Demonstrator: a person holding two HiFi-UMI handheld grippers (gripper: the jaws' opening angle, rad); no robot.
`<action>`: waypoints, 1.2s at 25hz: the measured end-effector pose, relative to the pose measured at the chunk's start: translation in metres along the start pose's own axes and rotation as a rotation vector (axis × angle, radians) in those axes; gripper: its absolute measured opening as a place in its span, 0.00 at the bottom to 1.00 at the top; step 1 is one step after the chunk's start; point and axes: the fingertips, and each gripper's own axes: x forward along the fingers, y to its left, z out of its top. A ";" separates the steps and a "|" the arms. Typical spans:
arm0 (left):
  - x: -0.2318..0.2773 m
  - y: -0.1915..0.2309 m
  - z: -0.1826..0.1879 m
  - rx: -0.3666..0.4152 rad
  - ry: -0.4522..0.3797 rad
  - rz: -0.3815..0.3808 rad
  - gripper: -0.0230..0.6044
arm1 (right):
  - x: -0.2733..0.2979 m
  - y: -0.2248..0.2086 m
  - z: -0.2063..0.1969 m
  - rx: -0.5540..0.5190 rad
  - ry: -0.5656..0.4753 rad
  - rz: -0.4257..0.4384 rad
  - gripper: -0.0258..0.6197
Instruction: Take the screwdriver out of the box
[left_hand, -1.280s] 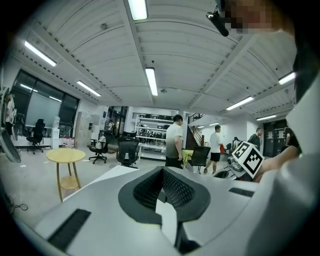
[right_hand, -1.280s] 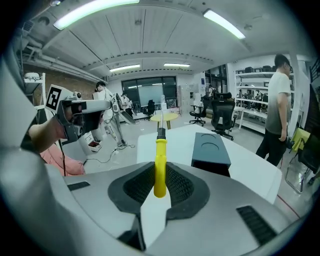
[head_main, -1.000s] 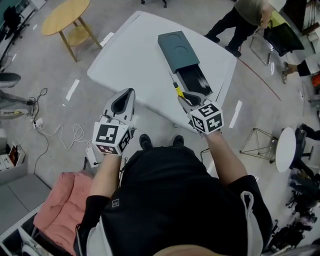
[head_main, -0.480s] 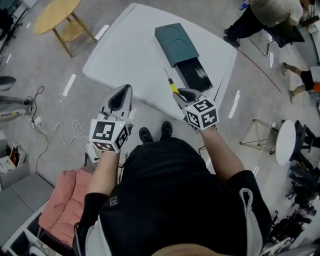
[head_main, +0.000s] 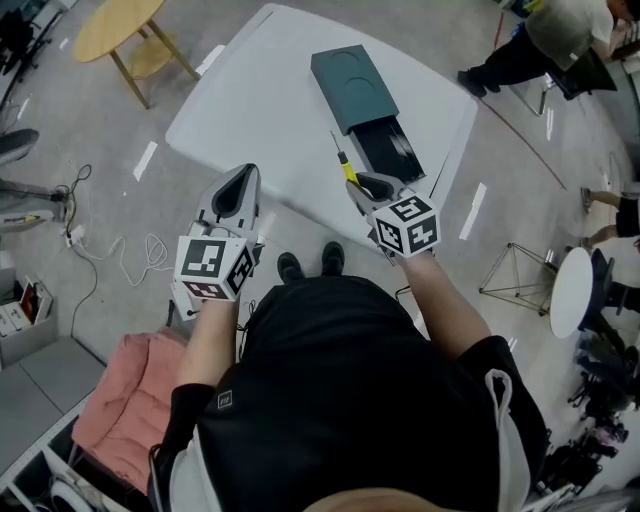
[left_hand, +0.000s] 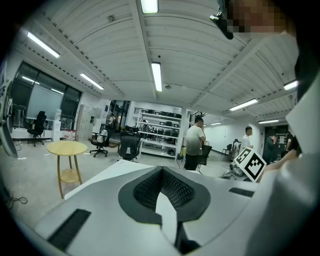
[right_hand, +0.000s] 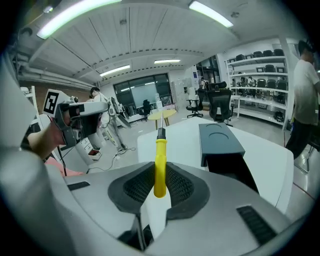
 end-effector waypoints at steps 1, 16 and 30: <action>-0.001 0.000 0.001 -0.001 -0.004 0.007 0.05 | -0.005 -0.001 0.005 0.002 -0.016 0.002 0.16; -0.016 0.007 0.029 0.048 -0.051 0.082 0.05 | -0.078 0.024 0.088 -0.074 -0.274 0.067 0.16; -0.021 0.015 0.032 0.057 -0.059 0.101 0.05 | -0.085 0.028 0.098 -0.080 -0.317 0.070 0.16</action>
